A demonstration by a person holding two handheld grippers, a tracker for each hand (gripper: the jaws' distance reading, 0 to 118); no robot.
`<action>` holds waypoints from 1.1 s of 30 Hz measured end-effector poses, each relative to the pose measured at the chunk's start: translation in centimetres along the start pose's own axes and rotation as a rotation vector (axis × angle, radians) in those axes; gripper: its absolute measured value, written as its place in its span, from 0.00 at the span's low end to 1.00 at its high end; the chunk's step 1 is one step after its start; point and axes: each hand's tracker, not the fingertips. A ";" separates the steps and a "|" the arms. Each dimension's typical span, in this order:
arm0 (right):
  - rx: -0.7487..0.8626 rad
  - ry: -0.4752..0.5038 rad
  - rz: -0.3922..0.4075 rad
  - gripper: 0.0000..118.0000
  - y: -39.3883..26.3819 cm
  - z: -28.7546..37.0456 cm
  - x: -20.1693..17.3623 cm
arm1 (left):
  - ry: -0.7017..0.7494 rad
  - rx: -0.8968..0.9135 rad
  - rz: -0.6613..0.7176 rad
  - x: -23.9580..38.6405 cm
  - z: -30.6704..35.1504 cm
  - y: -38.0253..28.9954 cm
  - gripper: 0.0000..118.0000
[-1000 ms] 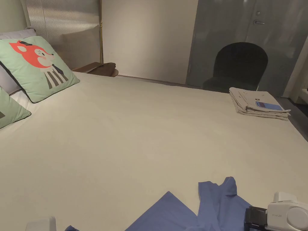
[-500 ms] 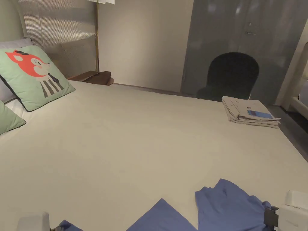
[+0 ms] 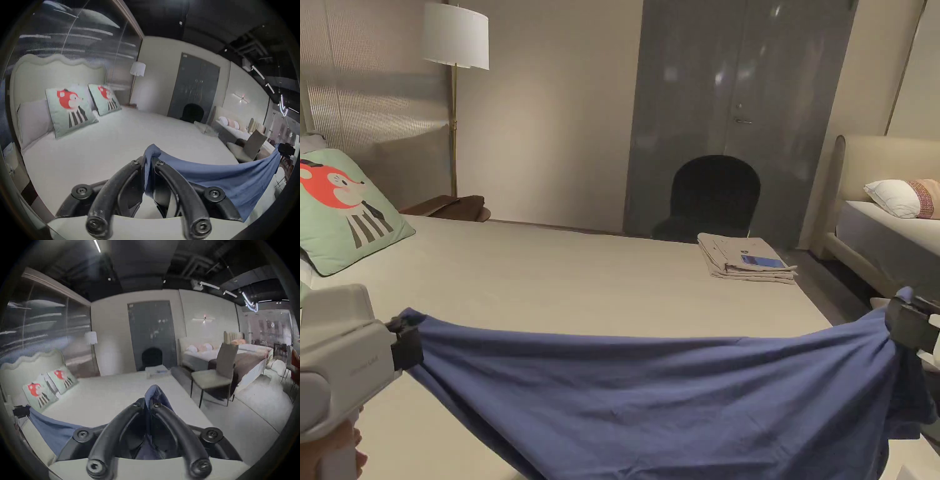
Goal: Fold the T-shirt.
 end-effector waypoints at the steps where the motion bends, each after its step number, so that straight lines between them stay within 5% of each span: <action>1: 0.024 0.004 -0.005 0.04 0.9 1.0 -0.1 | -0.004 0.021 -0.003 0.2 0.5 1.2 0.03; 15: 0.278 0.017 0.009 0.04 11.7 5.4 -5.0 | -0.042 0.258 -0.029 2.4 3.5 15.7 0.03; 33: 0.395 0.019 0.039 0.04 20.7 -9.3 -8.4 | -0.016 0.344 -0.044 5.9 -9.4 27.1 0.03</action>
